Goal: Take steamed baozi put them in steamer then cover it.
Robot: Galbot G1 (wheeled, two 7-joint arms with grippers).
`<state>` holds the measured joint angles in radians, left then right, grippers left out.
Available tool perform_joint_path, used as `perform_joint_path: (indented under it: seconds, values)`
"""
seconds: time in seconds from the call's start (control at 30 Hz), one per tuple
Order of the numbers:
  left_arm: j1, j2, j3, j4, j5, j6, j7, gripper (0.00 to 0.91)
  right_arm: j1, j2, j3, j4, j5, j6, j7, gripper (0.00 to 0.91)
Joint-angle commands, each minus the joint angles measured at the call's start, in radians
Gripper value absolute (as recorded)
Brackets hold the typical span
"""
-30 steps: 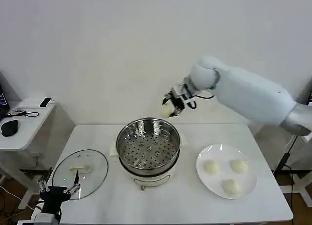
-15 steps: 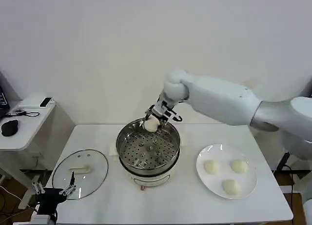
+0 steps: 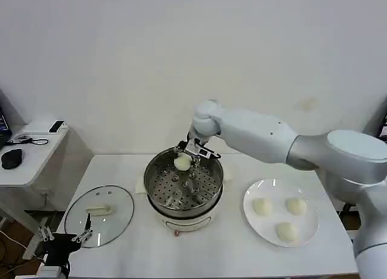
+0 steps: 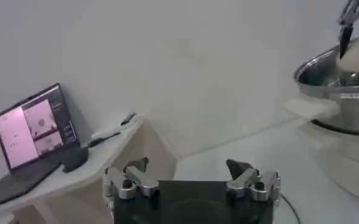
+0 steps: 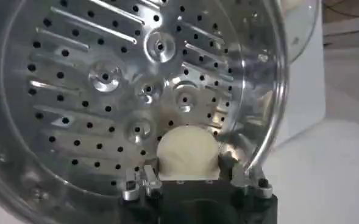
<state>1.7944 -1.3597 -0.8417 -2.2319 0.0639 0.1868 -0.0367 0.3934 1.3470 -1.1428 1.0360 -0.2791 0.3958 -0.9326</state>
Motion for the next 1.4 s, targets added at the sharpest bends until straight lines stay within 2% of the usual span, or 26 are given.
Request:
perform_joint_path:
  seconds: [0.03, 0.23, 0.27, 0.3, 0.37, 0.53, 0.67, 0.83, 1.0, 1.13, 1.17, 1.4]
  values:
    - [0.0, 0.0, -0.003, -0.001, -0.001, 0.0, -0.001, 0.907, -0.035, 0.042, 0.008, -0.09, -0.085, 0.063, 0.023, 0.655]
    - [0.004, 0.0, -0.003, -0.004, -0.001, -0.001, -0.001, 0.907, -0.044, 0.062, 0.021, -0.131, -0.111, 0.088, 0.033, 0.685]
    - [0.004, 0.0, -0.004, -0.004, -0.001, -0.001, -0.001, 0.907, -0.044, 0.062, 0.02, -0.131, -0.111, 0.089, 0.033, 0.715]
    - [0.004, 0.0, -0.004, -0.005, -0.001, -0.001, -0.001, 0.907, -0.045, 0.063, 0.019, -0.131, -0.112, 0.09, 0.033, 0.806]
    - [0.004, -0.001, -0.005, -0.007, -0.001, -0.001, -0.002, 0.907, -0.047, 0.064, 0.019, -0.132, -0.112, 0.093, 0.035, 0.907]
    - [0.007, -0.004, -0.002, -0.009, 0.0, -0.001, -0.001, 0.907, -0.047, 0.063, 0.024, -0.125, -0.108, 0.099, 0.049, 0.907]
    - [0.01, -0.002, -0.003, -0.011, -0.001, -0.001, -0.002, 0.907, -0.012, 0.035, 0.025, -0.081, -0.04, 0.081, 0.045, 0.907]
    - [0.013, 0.004, -0.003, -0.021, -0.005, 0.002, 0.0, 0.907, 0.084, -0.05, 0.0, 0.077, 0.08, -0.013, 0.014, 0.907]
    - [0.011, 0.018, -0.002, -0.025, -0.013, 0.005, 0.002, 0.907, 0.22, -0.185, -0.06, 0.229, 0.246, -0.207, -0.009, 0.907]
    - [0.012, 0.035, 0.0, -0.03, -0.021, 0.007, 0.004, 0.907, 0.269, -0.307, -0.082, 0.311, 0.3, -0.301, -0.007, 0.907]
    - [0.012, 0.043, 0.0, -0.032, -0.025, 0.009, 0.006, 0.907, 0.28, -0.363, -0.088, 0.345, 0.317, -0.333, -0.007, 0.907]
    - [-0.022, 0.098, -0.001, -0.044, -0.079, 0.035, 0.017, 0.907, 0.354, -0.587, -0.173, 0.519, 0.383, -0.452, -0.008, 0.907]
